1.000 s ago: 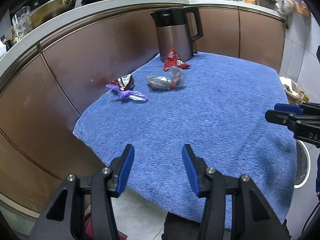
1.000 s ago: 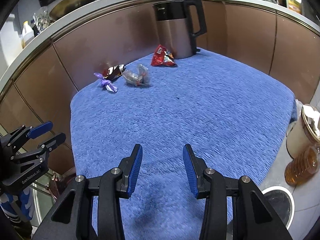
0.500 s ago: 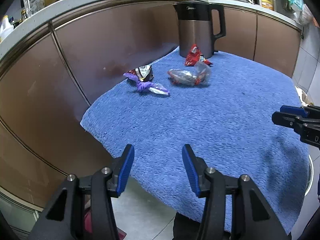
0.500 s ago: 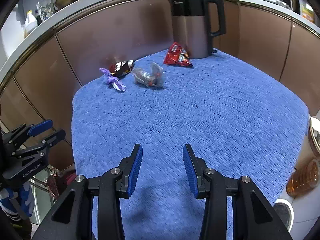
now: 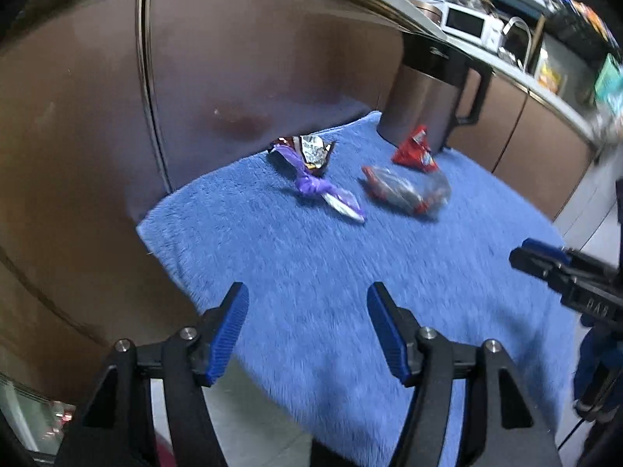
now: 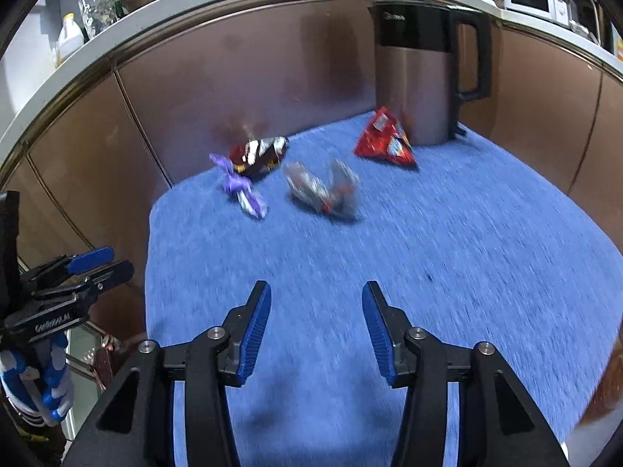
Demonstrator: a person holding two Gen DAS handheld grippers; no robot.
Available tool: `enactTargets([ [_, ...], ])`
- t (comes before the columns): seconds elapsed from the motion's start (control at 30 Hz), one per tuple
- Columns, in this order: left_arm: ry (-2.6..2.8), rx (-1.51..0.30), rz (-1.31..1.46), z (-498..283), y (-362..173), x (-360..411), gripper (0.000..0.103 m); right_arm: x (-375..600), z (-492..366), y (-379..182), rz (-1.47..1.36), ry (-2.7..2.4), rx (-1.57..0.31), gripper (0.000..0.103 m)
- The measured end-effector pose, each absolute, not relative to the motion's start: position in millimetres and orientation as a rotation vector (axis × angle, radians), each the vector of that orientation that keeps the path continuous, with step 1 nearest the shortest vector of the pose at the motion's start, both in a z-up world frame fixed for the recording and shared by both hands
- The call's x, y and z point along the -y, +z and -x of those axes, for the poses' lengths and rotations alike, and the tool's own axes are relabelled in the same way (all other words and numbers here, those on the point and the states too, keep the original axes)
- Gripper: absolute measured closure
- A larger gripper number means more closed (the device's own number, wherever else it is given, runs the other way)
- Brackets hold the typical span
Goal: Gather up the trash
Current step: 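Grasp the clear plastic wrapper with the right gripper while the left grasps the purple candy wrapper, then carry the clear wrapper and purple candy wrapper in both grippers over the bin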
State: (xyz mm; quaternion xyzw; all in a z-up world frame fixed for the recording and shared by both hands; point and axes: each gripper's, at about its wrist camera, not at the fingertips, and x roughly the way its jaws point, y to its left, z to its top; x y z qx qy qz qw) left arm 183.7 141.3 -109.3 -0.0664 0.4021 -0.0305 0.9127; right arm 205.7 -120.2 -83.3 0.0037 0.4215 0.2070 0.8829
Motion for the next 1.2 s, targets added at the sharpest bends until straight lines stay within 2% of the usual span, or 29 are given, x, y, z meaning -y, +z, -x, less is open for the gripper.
enactTargets([
  [0.13,-0.106,-0.855,0.225,-229,-120,-153,0.041,109,-233,-86,0.008,0.443,-0.841,0.041],
  [0.37,-0.087,-0.866,0.239,-301,-137,-143,0.041,91,-284,-104,0.058,0.469,-0.822,0.037],
  [0.5,-0.065,-0.890,0.284,-330,-152,-144,0.041,85,-308,-116,0.058,0.490,-0.822,0.029],
  [0.73,-0.049,-0.887,0.328,-358,-163,-142,0.041,63,-341,-134,0.059,0.565,-0.840,0.029],
  [0.77,-0.050,-0.892,0.323,-358,-166,-140,0.043,59,-342,-137,0.068,0.574,-0.848,0.030],
  [0.8,-0.048,-0.893,0.319,-358,-167,-139,0.044,56,-342,-140,0.073,0.579,-0.855,0.036],
  [0.83,-0.049,-0.894,0.317,-358,-169,-138,0.051,53,-344,-144,0.081,0.586,-0.873,0.049],
  [0.93,-0.053,-0.888,0.321,-353,-173,-137,0.061,49,-345,-157,0.103,0.581,-0.917,0.076],
  [1.03,-0.076,-0.881,0.341,-347,-173,-141,0.065,49,-340,-160,0.108,0.584,-0.924,0.086],
  [1.2,-0.125,-0.873,0.376,-327,-171,-143,0.068,57,-320,-154,0.096,0.583,-0.922,0.089],
])
